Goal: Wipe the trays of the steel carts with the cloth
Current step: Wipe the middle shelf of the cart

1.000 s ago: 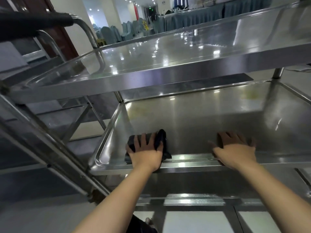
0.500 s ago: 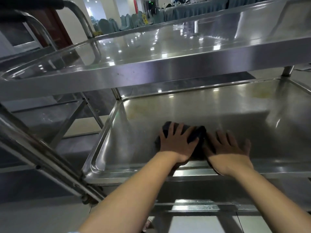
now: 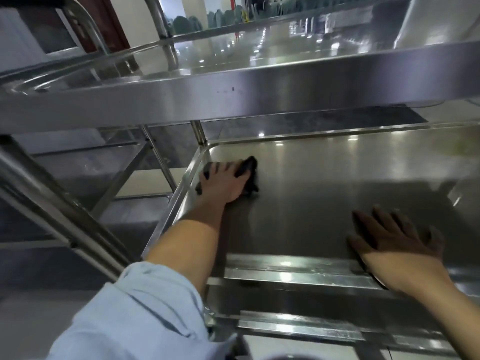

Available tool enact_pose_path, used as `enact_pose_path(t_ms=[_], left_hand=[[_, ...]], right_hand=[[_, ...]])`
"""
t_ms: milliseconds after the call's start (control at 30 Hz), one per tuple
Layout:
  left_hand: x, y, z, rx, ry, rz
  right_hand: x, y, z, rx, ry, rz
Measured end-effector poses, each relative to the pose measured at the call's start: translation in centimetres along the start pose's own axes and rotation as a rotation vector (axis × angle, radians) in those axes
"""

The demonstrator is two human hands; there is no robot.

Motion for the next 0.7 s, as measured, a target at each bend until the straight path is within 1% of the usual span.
enact_pose_path(t_ms=[67,200,300,533,700], left_hand=[[-0.8,-3.4,0.7,-0.08,-0.005,-0.023],[-1.9,-5.8,4.1,-0.116,0.019,-0.059],[-2.0,-6.1,7.1,-0.123,0.009,-0.048],[-3.1,-4.3,15.0,-0.063,-0.055,-0.054],[-3.2,-4.2,18.8,-0.047,-0.073,-0.037]], right_hand=[[0.0,0.0,0.2,-0.001,-0.001,-0.003],[-0.2,-0.1,0.3,-0.014,-0.015,-0.022],[-0.2,0.1,0.2,-0.029,-0.037,-0.021],[-0.7,1.2,0.4,-0.027,-0.031,-0.033],[-1.4,-0.6,0.8,0.003,-0.038,-0.006]])
Point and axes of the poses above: each hand's wrist, its own z-axis away from the middle knuckle, its own x-axis out of the palm, y = z × x, the point moved 2 cm from there along -z, towards the middle knuckle, and after that the axes turned 8 degrees about y, right-handed, at the moved point
